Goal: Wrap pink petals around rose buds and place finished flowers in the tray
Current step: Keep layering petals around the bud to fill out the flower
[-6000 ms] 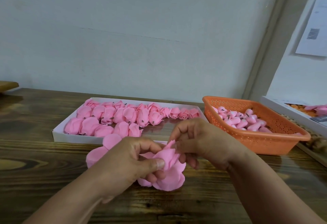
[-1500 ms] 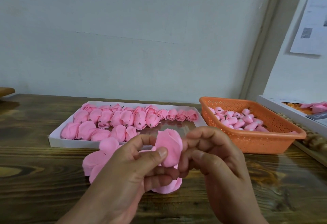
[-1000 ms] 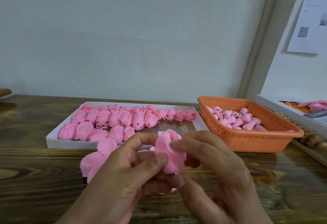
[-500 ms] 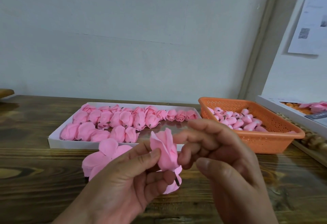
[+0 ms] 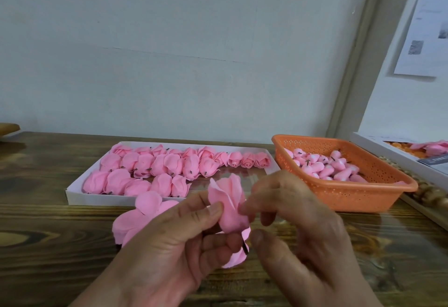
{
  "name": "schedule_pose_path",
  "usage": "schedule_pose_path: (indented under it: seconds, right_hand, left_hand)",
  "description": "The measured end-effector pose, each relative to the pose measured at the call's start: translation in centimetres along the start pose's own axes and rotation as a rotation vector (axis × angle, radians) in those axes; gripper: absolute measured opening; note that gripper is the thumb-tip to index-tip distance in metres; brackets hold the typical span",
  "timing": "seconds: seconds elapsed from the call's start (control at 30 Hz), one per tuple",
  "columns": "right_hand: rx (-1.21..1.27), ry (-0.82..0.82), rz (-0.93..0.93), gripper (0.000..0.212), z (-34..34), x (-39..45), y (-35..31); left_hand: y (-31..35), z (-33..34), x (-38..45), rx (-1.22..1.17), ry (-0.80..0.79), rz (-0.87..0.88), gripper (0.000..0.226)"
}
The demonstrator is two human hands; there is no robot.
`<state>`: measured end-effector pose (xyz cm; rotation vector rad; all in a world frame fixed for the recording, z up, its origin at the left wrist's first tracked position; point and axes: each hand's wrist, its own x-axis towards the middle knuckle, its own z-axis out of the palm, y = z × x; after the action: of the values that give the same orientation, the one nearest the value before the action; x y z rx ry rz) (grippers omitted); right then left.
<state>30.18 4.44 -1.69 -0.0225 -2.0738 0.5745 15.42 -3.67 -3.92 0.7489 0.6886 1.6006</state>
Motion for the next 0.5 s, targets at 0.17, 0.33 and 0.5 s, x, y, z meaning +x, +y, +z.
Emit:
schedule_pose_path:
  seconds: [0.17, 0.33, 0.5]
  right_hand:
    - [-0.069, -0.056, -0.011, 0.026, 0.0, 0.0, 0.2]
    - [-0.154, -0.071, -0.033, 0.023, 0.1, 0.3, 0.2]
    - [-0.34, 0.054, -0.059, 0.021, 1.3, 0.2, 0.1]
  left_hand:
    - [0.0, -0.2, 0.0, 0.029, -0.018, 0.004, 0.057]
    - [-0.3, -0.2, 0.0, 0.096, -0.013, 0.04, 0.062]
    - [-0.6, 0.2, 0.1, 0.195, 0.086, 0.16, 0.049]
